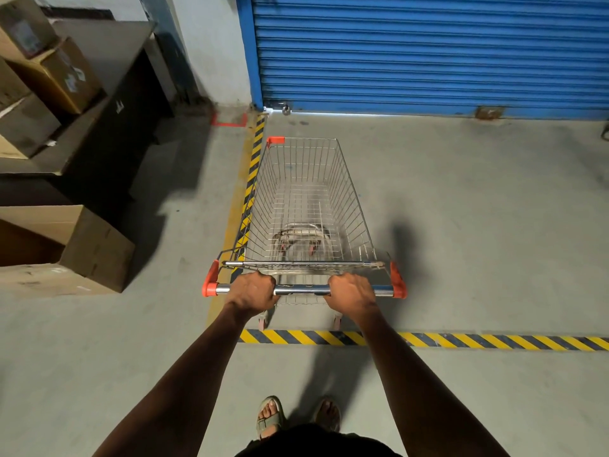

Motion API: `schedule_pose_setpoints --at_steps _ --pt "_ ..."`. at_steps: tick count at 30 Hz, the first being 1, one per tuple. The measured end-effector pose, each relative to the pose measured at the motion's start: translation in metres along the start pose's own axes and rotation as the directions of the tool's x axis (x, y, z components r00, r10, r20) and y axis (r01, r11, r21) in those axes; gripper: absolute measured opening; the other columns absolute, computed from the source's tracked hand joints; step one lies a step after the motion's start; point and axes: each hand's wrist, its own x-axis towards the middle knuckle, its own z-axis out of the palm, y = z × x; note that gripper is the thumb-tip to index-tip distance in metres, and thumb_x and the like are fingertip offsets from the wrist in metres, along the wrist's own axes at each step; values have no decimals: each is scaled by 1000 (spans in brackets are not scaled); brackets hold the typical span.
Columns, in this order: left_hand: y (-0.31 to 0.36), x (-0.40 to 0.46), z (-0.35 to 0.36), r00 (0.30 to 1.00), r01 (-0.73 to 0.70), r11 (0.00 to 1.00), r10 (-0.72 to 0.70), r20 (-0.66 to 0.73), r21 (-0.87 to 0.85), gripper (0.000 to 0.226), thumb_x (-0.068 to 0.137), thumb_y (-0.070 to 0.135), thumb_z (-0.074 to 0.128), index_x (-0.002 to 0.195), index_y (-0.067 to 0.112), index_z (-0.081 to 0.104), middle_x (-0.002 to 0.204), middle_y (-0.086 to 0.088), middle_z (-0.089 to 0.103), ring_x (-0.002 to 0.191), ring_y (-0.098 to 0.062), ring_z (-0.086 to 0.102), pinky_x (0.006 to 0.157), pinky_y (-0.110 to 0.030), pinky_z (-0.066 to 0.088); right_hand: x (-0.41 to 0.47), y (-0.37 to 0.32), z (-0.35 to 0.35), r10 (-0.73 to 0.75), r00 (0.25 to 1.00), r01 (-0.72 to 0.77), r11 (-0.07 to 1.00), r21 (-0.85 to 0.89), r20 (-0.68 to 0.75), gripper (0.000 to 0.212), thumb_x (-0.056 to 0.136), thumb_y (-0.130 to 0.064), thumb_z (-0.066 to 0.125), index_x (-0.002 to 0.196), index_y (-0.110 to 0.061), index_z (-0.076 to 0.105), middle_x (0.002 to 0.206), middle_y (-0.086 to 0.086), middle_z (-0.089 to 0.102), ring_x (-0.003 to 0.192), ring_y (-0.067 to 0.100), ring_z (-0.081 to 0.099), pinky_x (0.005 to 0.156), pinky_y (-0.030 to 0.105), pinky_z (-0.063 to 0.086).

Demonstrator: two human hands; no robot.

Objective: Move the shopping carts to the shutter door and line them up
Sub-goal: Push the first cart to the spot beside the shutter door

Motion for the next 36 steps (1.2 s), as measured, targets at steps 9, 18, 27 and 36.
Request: schedule_pose_setpoints --at_steps 9,18,27,36 --pt "0 -5 -2 1000 2 1000 -2 -4 -15 37 92 55 51 96 23 67 86 0 70 76 -21 67 69 -31 52 -6 -5 0 8 1000 -8 1000 -5 10 26 100 -38 56 112 -18 67 89 1 60 83 21 61 79 37 55" --pt "-1 -4 -3 1000 9 999 -10 -11 -49 41 92 59 49 94 22 67 86 0 70 77 -21 67 71 -31 54 -9 -4 -2 19 999 -19 1000 -10 -29 26 99 -40 56 109 -20 68 89 0 60 83 20 60 75 34 49" --pt "-5 6 -8 1000 -10 999 11 7 -31 36 93 54 50 96 23 67 86 0 69 76 -20 66 71 -31 54 0 -3 -4 36 999 -37 999 -9 -19 22 99 -36 56 107 -20 68 86 -1 60 83 20 64 76 34 54" --pt "-3 18 -12 1000 -9 1000 9 8 4 34 94 53 51 99 22 66 91 -1 71 80 -22 67 71 -32 50 12 4 -6 36 999 -36 999 -20 -15 20 100 -35 56 107 -20 67 87 0 63 80 18 61 76 35 56"
